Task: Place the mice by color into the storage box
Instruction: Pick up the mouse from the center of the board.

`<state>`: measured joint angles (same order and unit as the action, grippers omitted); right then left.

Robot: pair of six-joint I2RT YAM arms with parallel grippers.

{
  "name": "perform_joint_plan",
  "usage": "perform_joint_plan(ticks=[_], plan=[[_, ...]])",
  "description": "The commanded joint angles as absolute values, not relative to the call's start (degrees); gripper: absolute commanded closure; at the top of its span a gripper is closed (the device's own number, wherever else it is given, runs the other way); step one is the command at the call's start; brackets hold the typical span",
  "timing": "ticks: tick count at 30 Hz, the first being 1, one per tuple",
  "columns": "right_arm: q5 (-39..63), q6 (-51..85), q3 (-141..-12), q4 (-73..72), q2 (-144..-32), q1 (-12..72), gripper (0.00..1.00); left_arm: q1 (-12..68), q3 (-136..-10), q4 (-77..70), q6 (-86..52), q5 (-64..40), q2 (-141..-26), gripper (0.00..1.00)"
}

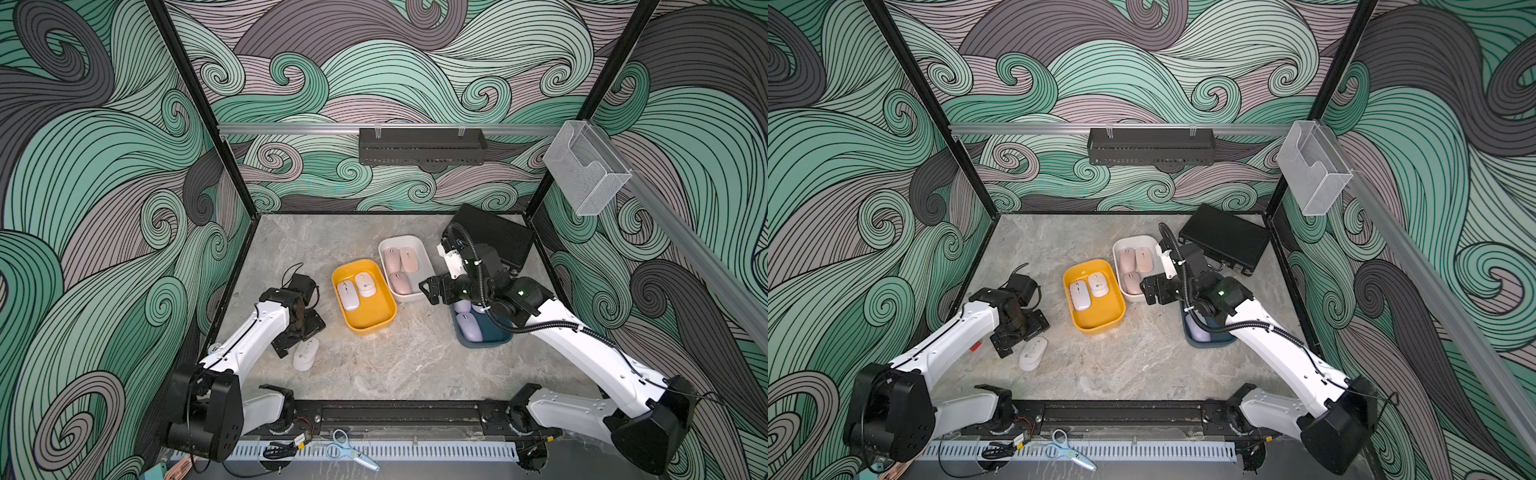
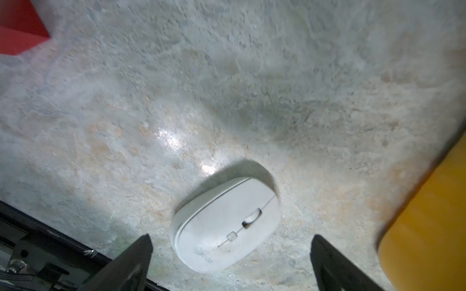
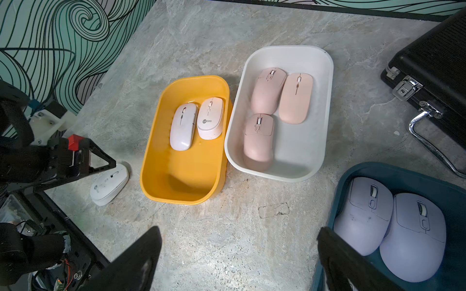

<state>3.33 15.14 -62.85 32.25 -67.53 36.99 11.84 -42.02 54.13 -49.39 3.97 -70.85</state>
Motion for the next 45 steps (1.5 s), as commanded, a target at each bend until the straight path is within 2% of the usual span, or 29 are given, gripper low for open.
perform_joint_plan(ticks=[1,10,15,21,23,30,34,41,45], plan=[[2.16,14.50,-62.30,31.57,-67.32,37.24,0.04,12.51,-39.51,51.40,-46.50,-1.51,-73.05,0.03],[1.67,14.41,-62.40,31.52,-67.66,37.24,0.04,18.17,-36.54,50.14,-48.15,-3.22,-73.71,0.03],[2.33,14.41,-62.84,31.93,-68.38,37.24,0.06,23.40,-37.04,49.12,-50.86,-1.61,-75.54,0.15],[2.41,14.32,-62.69,31.90,-68.09,37.23,0.07,24.27,-40.27,51.69,-49.82,4.52,-79.34,0.26],[2.44,14.33,-62.67,32.06,-68.02,37.22,0.08,24.26,-41.02,50.84,-48.26,5.07,-81.09,0.33],[2.39,14.24,-62.63,32.43,-67.54,37.25,0.09,24.26,-41.22,48.53,-45.41,5.44,-84.48,0.34],[2.31,14.24,-62.75,32.53,-67.68,37.18,0.09,24.27,-41.63,50.36,-45.18,6.18,-82.29,0.43],[1.93,14.39,-63.19,32.62,-67.72,37.18,0.10,24.40,-46.14,60.51,-46.83,7.82,-70.28,0.46],[1.74,14.41,-63.19,32.47,-68.02,37.18,0.10,24.35,-49.58,63.55,-46.85,7.12,-67.22,0.47]])
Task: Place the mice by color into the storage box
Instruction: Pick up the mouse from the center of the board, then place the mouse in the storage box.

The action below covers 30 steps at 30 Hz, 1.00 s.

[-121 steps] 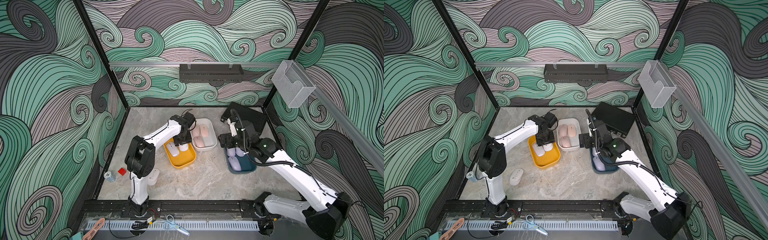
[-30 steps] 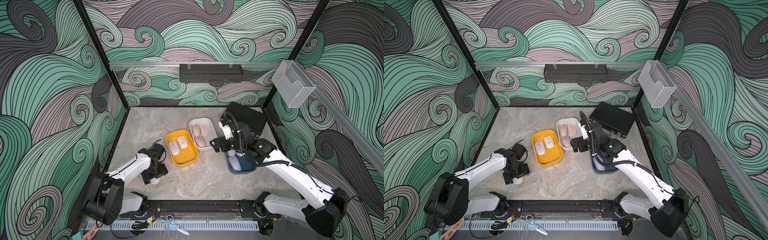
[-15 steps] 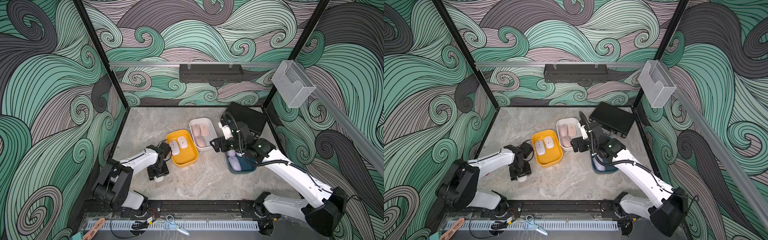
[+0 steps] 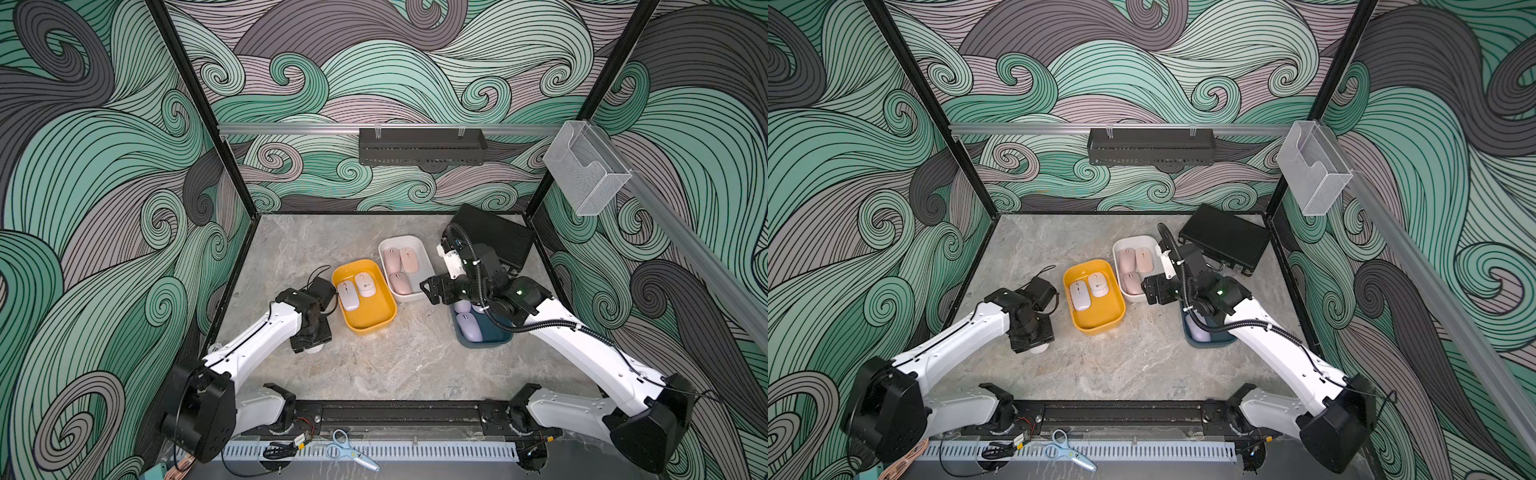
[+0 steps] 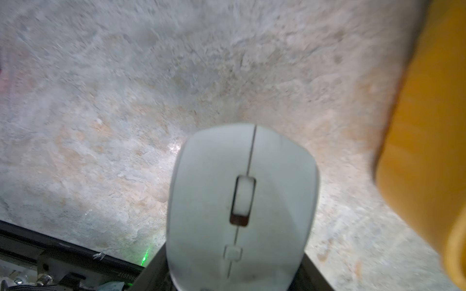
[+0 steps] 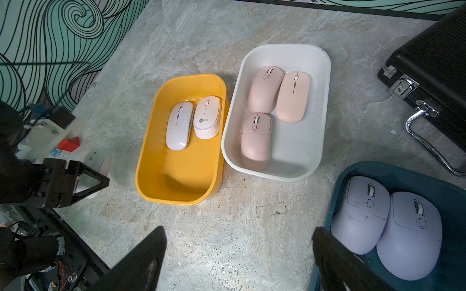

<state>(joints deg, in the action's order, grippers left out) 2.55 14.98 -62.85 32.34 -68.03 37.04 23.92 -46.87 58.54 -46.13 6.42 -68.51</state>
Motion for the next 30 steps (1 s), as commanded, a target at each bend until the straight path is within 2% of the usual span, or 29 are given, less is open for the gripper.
perform_joint_plan(ticks=[1,9,17,24,30], plan=[[1.76,14.41,-63.28,32.58,-68.05,37.18,0.10,24.39,-50.71,63.96,-47.06,6.46,-67.11,0.48],[-1.88,15.61,-63.50,33.38,-68.98,36.55,0.11,29.57,-59.66,56.43,-54.42,2.30,-72.27,0.52],[-2.20,17.00,-62.67,33.13,-68.66,34.15,0.11,35.29,-71.49,46.55,-63.91,4.07,-90.39,0.52],[-2.72,17.20,-61.64,33.02,-67.86,33.48,0.11,39.23,-85.00,49.94,-69.46,4.28,-106.86,0.52],[-2.86,17.23,-60.90,32.53,-66.58,33.01,0.11,41.13,-84.19,50.39,-74.94,6.08,-109.73,0.52]])
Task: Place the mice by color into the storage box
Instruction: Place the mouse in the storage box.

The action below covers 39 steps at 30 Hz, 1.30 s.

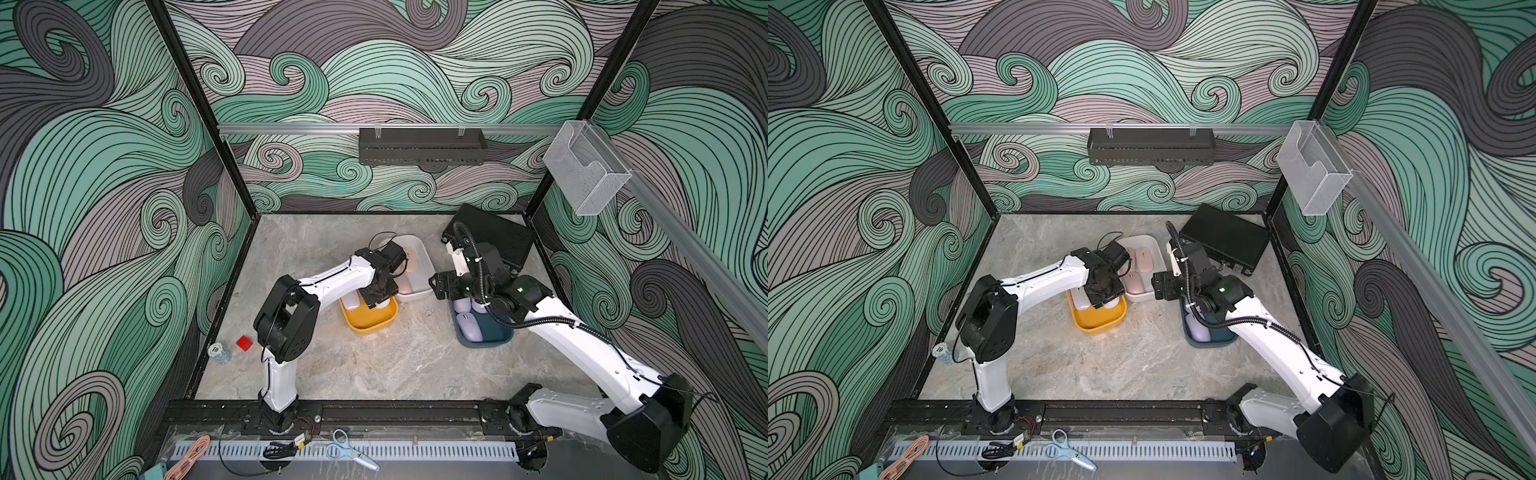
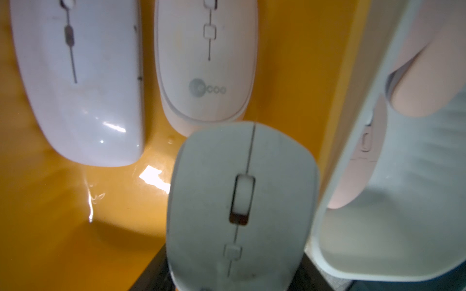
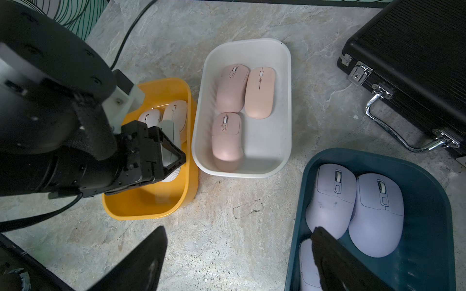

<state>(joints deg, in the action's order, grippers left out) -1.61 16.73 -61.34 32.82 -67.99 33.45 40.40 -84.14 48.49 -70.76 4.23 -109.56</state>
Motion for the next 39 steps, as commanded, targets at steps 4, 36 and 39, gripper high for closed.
perform_joint_plan(ticks=[4,36,39], plan=[[-2.19,17.31,-60.62,32.18,-66.61,32.93,0.11,42.08,-83.37,51.75,-75.24,7.03,-109.77,0.51],[-2.58,17.14,-61.67,32.56,-66.95,32.95,0.12,43.41,-86.69,57.86,-64.62,5.56,-108.42,0.19],[-2.62,16.90,-62.70,33.44,-68.73,32.88,0.16,42.86,-86.43,58.95,-60.22,6.16,-104.16,0.20]])
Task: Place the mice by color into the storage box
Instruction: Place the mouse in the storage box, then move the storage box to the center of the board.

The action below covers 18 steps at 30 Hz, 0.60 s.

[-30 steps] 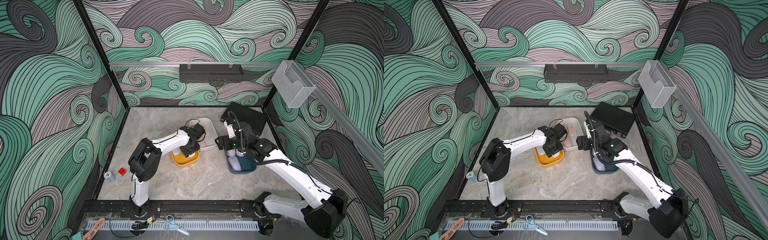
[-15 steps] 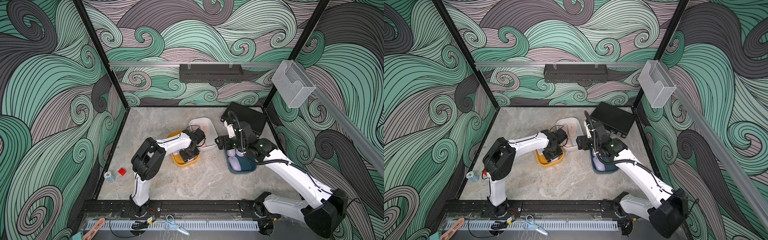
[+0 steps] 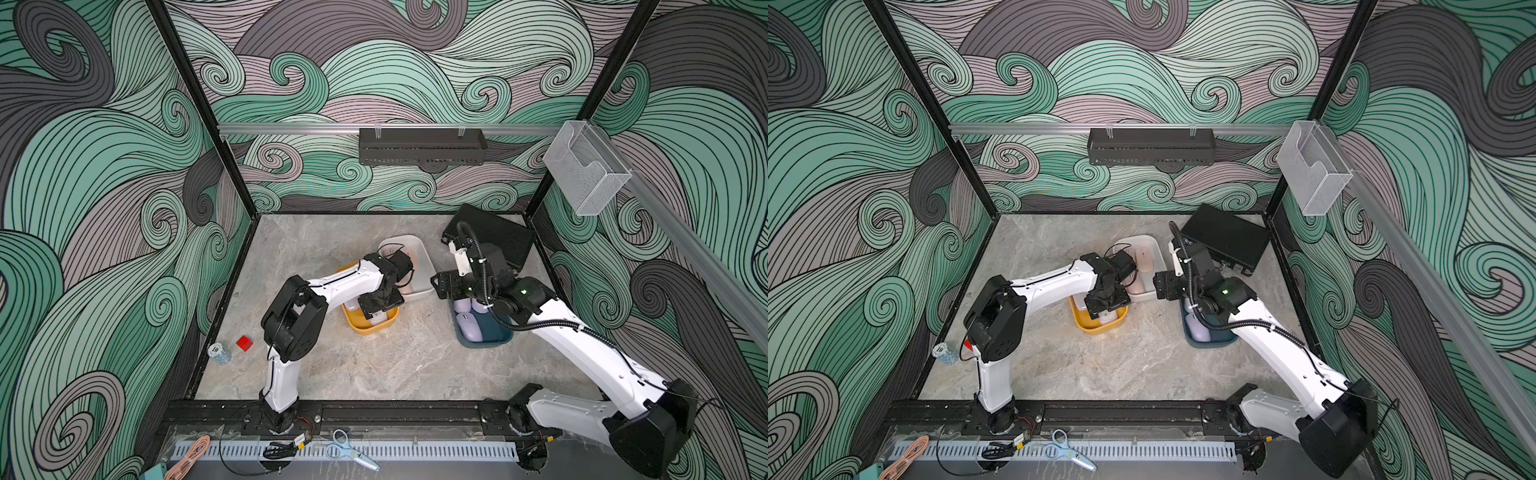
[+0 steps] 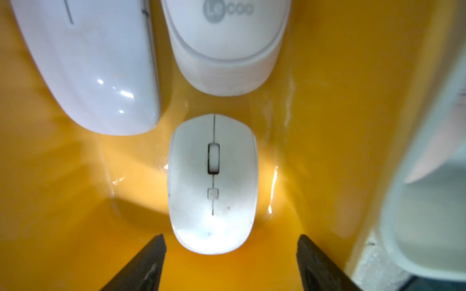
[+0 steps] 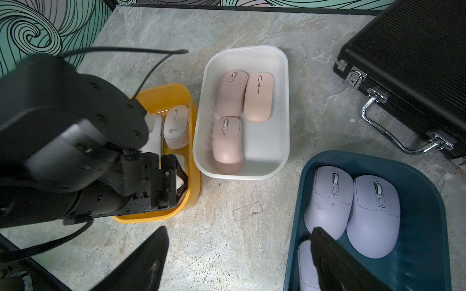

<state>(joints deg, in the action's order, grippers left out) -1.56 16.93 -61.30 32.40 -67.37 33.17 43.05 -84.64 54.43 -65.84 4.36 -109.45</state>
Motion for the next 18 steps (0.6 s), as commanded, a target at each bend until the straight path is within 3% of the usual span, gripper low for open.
perform_joint_plan(ticks=[1,8,18], plan=[[-2.62,16.83,-63.11,33.66,-69.36,32.88,0.18,42.50,-86.17,59.42,-59.23,6.42,-102.94,0.22],[-3.67,15.47,-68.42,35.19,-77.60,32.92,0.38,33.81,-71.76,55.16,-52.72,6.28,-89.87,0.34],[-1.86,15.15,-75.13,37.07,-85.65,32.88,0.39,28.06,-66.56,50.18,-45.61,3.15,-98.15,0.51]])
